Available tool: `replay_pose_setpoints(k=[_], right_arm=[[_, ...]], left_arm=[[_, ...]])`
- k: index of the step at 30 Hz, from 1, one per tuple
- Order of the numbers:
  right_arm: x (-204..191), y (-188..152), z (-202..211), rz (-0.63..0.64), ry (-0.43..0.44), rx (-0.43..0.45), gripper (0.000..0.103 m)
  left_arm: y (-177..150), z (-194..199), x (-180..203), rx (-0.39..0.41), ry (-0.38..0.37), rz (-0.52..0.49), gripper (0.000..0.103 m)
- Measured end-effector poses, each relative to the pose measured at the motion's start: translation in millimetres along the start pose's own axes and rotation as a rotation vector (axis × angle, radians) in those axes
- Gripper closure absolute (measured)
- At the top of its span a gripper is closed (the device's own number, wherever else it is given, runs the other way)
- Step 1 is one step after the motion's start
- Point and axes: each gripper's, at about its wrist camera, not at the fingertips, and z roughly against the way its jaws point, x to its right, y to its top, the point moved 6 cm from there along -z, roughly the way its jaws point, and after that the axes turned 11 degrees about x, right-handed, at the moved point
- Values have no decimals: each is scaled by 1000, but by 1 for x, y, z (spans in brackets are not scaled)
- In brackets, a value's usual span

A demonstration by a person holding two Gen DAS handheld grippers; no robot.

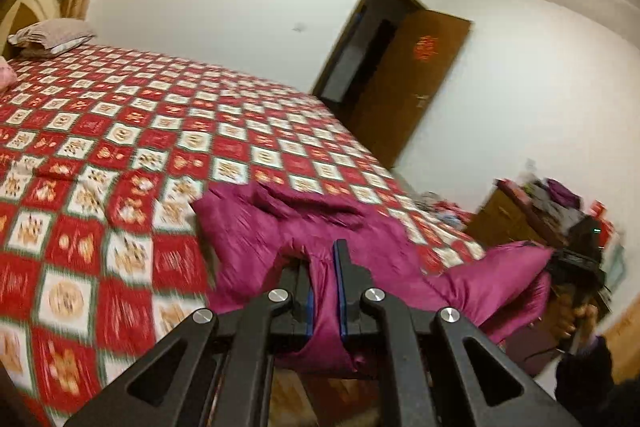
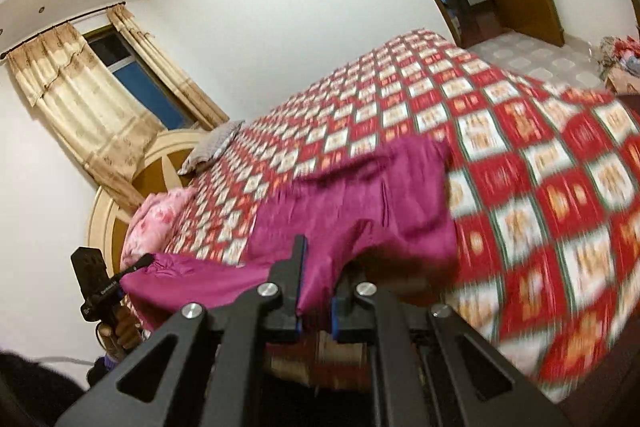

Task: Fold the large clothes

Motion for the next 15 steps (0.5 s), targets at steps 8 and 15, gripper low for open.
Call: replay_pose_setpoints(k=[8, 15], right_arm=[[47, 65, -124, -57, -78, -16, 92], [118, 50, -226, -110, -217, -77, 92]], left_arm=[[18, -123, -63, -90, 189, 62, 96], [-7, -208, -108, -206, 327, 59, 96]])
